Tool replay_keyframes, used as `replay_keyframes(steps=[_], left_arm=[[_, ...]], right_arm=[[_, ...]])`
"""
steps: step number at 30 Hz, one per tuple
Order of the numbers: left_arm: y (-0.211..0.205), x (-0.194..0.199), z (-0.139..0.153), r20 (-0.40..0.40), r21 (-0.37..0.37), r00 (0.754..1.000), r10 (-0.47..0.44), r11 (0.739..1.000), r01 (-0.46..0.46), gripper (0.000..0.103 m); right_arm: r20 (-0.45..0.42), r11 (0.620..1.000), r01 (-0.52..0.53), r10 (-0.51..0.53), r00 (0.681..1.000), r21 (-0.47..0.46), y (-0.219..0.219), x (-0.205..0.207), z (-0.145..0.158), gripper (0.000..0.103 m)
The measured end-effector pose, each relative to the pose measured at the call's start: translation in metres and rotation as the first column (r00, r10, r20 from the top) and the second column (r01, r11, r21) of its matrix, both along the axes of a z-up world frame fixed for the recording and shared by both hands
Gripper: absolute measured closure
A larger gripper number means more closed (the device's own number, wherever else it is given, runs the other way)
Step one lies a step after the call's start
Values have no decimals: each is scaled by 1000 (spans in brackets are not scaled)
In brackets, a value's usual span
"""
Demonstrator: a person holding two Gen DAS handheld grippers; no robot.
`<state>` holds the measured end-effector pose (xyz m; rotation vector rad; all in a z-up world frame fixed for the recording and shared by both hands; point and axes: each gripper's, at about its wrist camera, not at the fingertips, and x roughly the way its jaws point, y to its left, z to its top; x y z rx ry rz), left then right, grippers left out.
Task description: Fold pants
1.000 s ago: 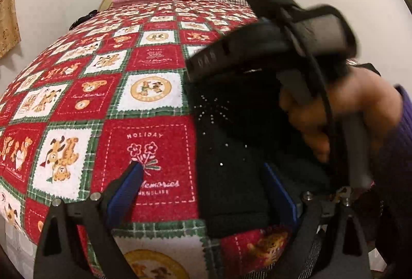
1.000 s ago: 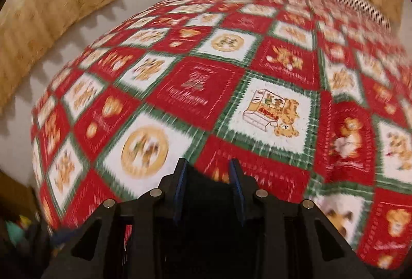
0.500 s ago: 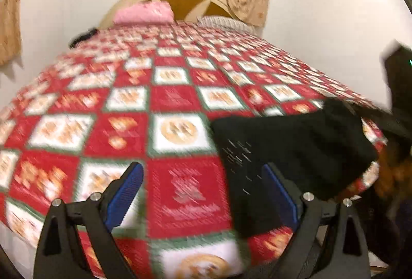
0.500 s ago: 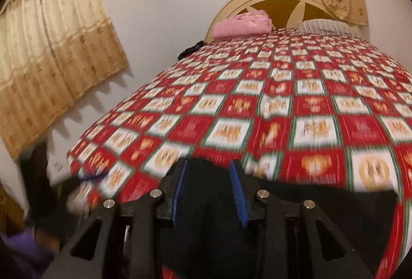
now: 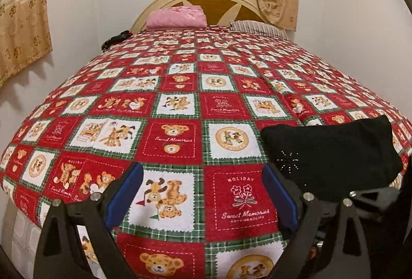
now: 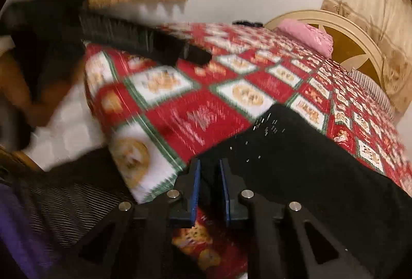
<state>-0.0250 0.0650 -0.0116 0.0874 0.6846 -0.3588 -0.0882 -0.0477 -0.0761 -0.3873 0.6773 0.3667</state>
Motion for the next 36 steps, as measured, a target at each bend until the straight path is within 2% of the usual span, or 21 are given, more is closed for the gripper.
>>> replay_keyframes(steps=[2, 4, 9, 11, 13, 15, 16, 17, 18, 19, 21, 22, 25, 27, 28, 29, 32, 36], left_arm=[[-1, 1, -1, -2, 5, 1000, -1, 1000, 1, 8], [-3, 3, -2, 1, 14, 1000, -5, 1000, 5, 8], [-11, 8, -7, -32, -23, 999, -28, 999, 28, 8], [-19, 8, -7, -39, -29, 998, -54, 998, 53, 8], [-27, 8, -5, -32, -21, 997, -77, 997, 76, 8], [-38, 10, -3, -28, -31, 994, -105, 994, 105, 8], [-43, 12, -3, -32, -45, 992, -119, 992, 117, 8], [-50, 16, -5, -44, -66, 990, -134, 989, 131, 8], [-58, 19, -7, -60, -88, 987, -146, 986, 141, 8], [-63, 21, -9, -72, -99, 986, -151, 985, 144, 7], [-79, 26, -18, -118, -119, 980, -163, 982, 149, 8], [-85, 26, -22, -134, -123, 976, -169, 981, 153, 7], [-95, 25, -35, -169, -106, 973, -157, 984, 140, 7], [-99, 26, -48, -211, -79, 968, -135, 989, 121, 7], [-99, 24, -49, -206, -77, 970, -129, 990, 115, 7], [-99, 21, -48, -183, -72, 975, -126, 991, 115, 6], [-104, 16, -49, -176, -30, 977, -119, 993, 116, 3], [-103, 14, -52, -161, -24, 982, -102, 995, 99, 1]], right_arm=[[19, 1000, -15, 15, 1000, -22, 1, -3, 0, 97], [-31, 999, -50, 50, 998, -7, -3, -8, 4, 99], [-112, 992, -101, 110, 988, 78, -28, -19, 4, 99], [-118, 989, -99, 112, 987, 112, -35, -29, 7, 99], [-109, 982, -56, 76, 991, 183, -54, -37, 18, 99], [-28, 960, 38, -32, 999, 277, -89, -53, 42, 97], [16, 951, 92, -102, 995, 296, -103, -58, 52, 88], [76, 936, 180, -212, 974, 303, -122, -66, 62, 61], [123, 918, 259, -306, 944, 301, -137, -72, 69, 43], [180, 884, 355, -420, 890, 305, -154, -78, 74, 14], [255, 802, 490, -581, 773, 341, -184, -90, 76, 11], [241, 765, 544, -633, 736, 345, -198, -91, 73, 11], [109, 687, 637, -705, 701, 351, -227, -84, 53, 11], [3, 618, 687, -744, 668, 382, -241, -84, 29, 11], [-22, 601, 688, -746, 665, 408, -246, -91, 22, 11], [1, 600, 673, -747, 665, 432, -246, -99, 17, 11], [28, 629, 684, -743, 668, 369, -233, -98, 17, 12], [15, 621, 692, -749, 663, 368, -229, -98, 16, 19]])
